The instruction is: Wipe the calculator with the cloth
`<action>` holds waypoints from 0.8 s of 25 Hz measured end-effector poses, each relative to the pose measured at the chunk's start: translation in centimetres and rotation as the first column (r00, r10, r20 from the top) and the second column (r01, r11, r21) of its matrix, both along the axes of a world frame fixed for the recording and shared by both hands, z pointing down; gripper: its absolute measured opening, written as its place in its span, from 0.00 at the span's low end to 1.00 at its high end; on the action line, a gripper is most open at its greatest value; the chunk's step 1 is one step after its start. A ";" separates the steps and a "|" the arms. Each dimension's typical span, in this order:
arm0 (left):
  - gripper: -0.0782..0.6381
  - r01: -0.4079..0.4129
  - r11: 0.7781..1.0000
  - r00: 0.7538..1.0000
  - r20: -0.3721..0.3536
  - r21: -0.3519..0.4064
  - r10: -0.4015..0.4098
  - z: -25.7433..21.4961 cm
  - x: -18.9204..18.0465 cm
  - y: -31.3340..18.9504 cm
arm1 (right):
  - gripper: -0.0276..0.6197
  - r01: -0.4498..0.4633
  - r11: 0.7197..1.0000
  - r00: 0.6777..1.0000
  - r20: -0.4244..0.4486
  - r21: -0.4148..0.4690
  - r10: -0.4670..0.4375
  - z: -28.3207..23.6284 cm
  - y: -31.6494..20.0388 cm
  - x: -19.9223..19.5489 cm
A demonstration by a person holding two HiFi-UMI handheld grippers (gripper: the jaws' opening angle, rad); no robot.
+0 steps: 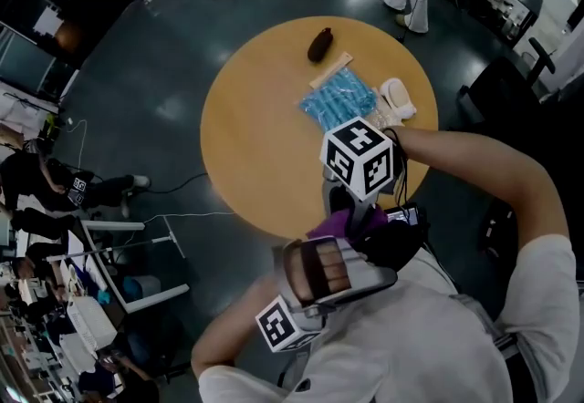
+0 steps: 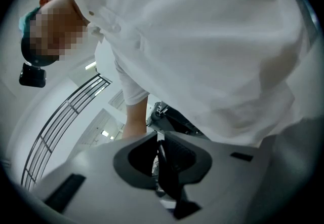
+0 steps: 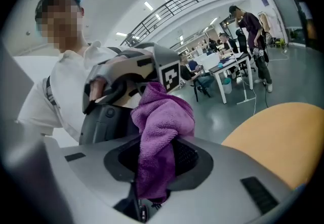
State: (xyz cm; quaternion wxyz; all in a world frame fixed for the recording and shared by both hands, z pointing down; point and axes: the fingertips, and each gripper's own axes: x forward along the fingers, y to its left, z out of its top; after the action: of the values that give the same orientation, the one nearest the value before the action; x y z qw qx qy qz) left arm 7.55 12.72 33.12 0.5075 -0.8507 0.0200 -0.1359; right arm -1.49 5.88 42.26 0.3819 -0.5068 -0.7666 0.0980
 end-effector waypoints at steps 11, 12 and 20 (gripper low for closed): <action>0.17 0.106 0.975 0.977 -0.163 -0.196 -0.139 -1.5 -1.4 -2.6 | 0.23 -0.205 0.931 0.978 0.025 0.303 0.207 10.1 -9.0 -1.6; 0.17 0.127 0.959 0.964 -0.196 -0.254 -0.179 -1.5 -2.0 -3.5 | 0.23 -0.294 0.905 0.956 0.076 0.306 0.285 9.8 -11.0 -1.8; 0.17 0.184 0.594 0.747 -0.282 -0.783 -0.603 5.9 -8.0 -14.0 | 0.23 -0.872 0.488 0.452 0.434 0.034 0.779 3.4 -24.3 5.8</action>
State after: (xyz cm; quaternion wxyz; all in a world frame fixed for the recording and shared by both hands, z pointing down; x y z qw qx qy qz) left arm -0.45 -1.28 39.01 0.0659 -0.9521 0.2985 -0.0105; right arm 4.32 -18.39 45.67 0.1971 -0.0211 -0.9770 0.0791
